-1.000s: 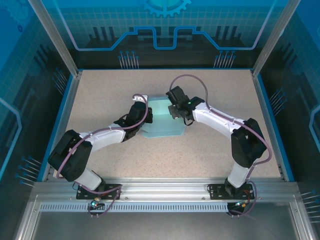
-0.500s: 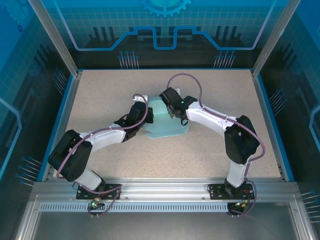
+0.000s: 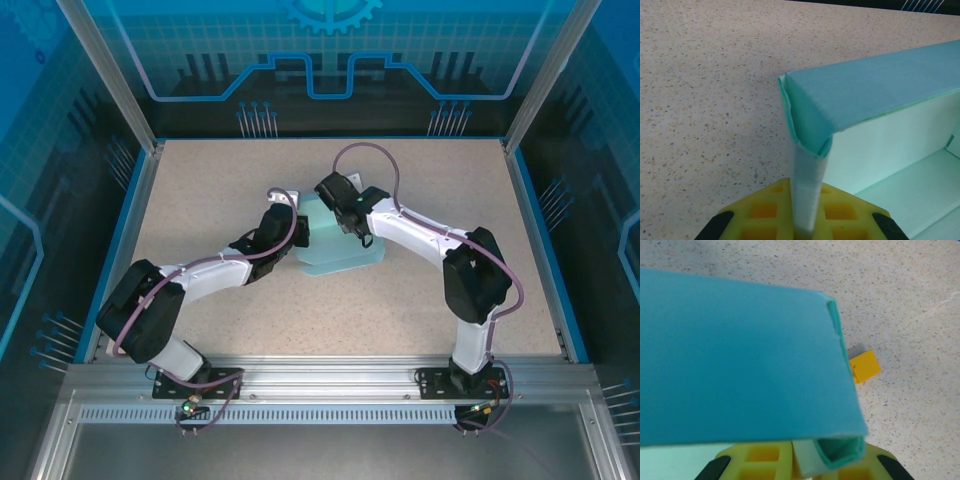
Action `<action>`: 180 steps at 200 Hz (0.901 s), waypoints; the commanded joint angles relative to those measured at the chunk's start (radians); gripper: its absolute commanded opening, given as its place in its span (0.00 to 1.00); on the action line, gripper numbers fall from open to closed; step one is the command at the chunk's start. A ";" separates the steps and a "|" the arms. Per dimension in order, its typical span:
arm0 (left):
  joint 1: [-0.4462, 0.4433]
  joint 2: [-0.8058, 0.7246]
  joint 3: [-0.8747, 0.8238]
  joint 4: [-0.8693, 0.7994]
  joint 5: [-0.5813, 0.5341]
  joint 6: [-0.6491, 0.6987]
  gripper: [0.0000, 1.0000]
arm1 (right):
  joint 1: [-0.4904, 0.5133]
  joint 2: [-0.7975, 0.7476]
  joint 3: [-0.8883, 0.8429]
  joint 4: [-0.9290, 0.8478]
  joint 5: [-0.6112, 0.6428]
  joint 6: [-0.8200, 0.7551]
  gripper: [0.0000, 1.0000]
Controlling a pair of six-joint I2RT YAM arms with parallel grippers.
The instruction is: Fold the paper box
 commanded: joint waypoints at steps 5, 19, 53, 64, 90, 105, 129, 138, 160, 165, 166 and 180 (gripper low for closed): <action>-0.007 -0.031 0.010 -0.003 0.018 0.024 0.06 | -0.045 0.047 0.017 -0.136 0.248 -0.043 0.13; -0.006 -0.030 0.011 -0.004 0.018 0.026 0.06 | -0.039 0.062 0.036 -0.152 0.270 -0.045 0.13; -0.005 -0.035 0.010 -0.011 0.015 0.030 0.06 | -0.040 0.022 0.008 -0.088 0.177 -0.072 0.14; -0.006 -0.034 0.008 -0.012 0.013 0.032 0.06 | -0.043 -0.008 -0.014 -0.044 0.117 -0.085 0.15; -0.006 -0.035 0.011 -0.012 0.012 0.034 0.06 | -0.062 -0.070 -0.073 0.052 -0.030 -0.098 0.18; -0.006 -0.033 0.013 -0.009 0.014 0.033 0.06 | -0.071 -0.078 -0.082 0.062 -0.071 -0.088 0.21; -0.005 -0.034 0.014 -0.010 0.015 0.033 0.06 | -0.083 -0.080 -0.098 0.071 -0.110 -0.070 0.23; -0.005 -0.035 0.014 -0.009 0.015 0.033 0.06 | -0.086 -0.081 -0.106 0.076 -0.124 -0.064 0.24; -0.007 -0.037 0.013 -0.009 0.015 0.033 0.06 | -0.092 -0.076 -0.118 0.081 -0.135 -0.051 0.26; -0.006 -0.037 0.013 -0.009 0.014 0.034 0.06 | -0.092 -0.074 -0.118 0.081 -0.135 -0.050 0.27; -0.007 -0.038 0.013 -0.010 0.014 0.035 0.06 | -0.092 -0.073 -0.119 0.081 -0.134 -0.049 0.27; -0.007 -0.038 0.012 -0.009 0.014 0.034 0.06 | -0.092 -0.065 -0.119 0.081 -0.133 -0.045 0.27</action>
